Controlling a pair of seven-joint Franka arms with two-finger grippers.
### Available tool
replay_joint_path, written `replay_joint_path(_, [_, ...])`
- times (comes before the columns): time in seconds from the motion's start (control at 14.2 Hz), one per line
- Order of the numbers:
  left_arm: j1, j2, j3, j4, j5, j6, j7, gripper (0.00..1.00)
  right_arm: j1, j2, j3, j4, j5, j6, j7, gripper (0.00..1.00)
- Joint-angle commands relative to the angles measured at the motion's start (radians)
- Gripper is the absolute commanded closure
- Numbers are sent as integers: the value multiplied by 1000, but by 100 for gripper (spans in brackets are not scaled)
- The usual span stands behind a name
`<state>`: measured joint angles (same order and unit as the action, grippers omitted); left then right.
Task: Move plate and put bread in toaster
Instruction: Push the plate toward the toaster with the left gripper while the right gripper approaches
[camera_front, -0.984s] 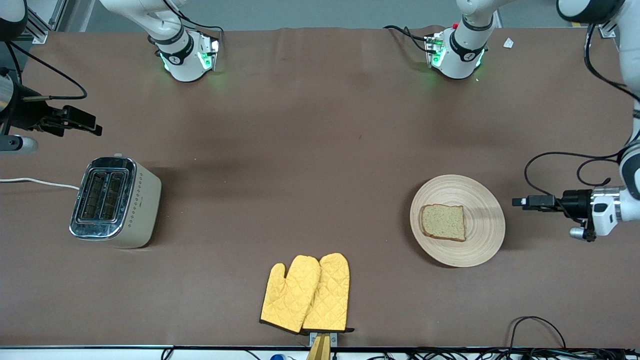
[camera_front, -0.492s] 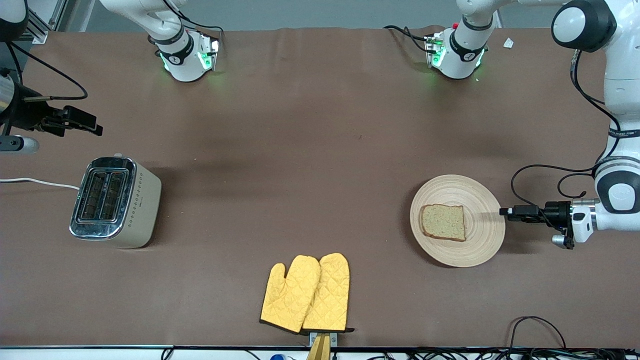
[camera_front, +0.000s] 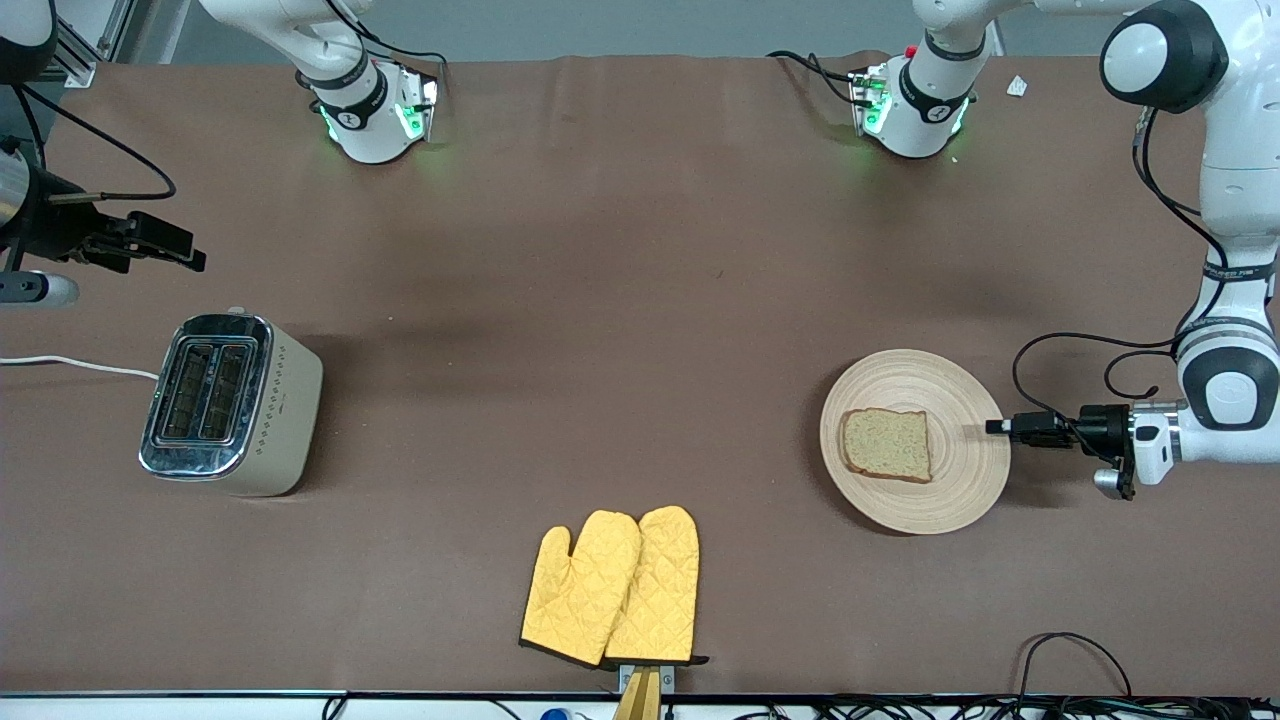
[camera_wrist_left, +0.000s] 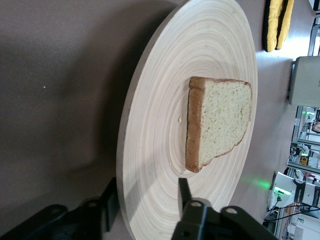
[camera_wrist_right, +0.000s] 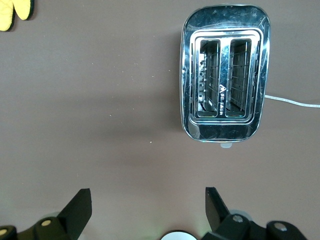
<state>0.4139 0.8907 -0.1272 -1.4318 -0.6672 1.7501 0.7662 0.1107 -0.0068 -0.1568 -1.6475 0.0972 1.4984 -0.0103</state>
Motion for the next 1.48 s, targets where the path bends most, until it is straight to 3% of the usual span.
replay_joint_path(0.0, [5,22,-6,18,-41,5,50,87,-6,-16,5,-20,6,0,-2,0])
replay_joint_path(0.14, [5,24,-5,16,-51,5,61,99,-6,-16,5,-20,6,0,-2,0])
replay_joint_path(0.35, [0,14,-20,18,-52,5,64,100,-6,-16,5,-20,6,0,-4,0])
replay_joint_path(0.63, [-20,8,-164,43,-51,5,22,100,-3,-16,5,-20,6,3,-2,0])
replay_joint_path(0.91, [-186,10,-259,51,-133,156,-155,100,-2,-16,5,-18,4,9,-2,0])
replay_joint_path(1.12, [-401,19,-259,50,-283,378,-235,100,12,-2,8,-17,-8,60,-2,0])
replay_joint_path(1.41, [-665,97,-256,82,-500,607,-245,100,50,106,10,-20,-8,166,59,0])
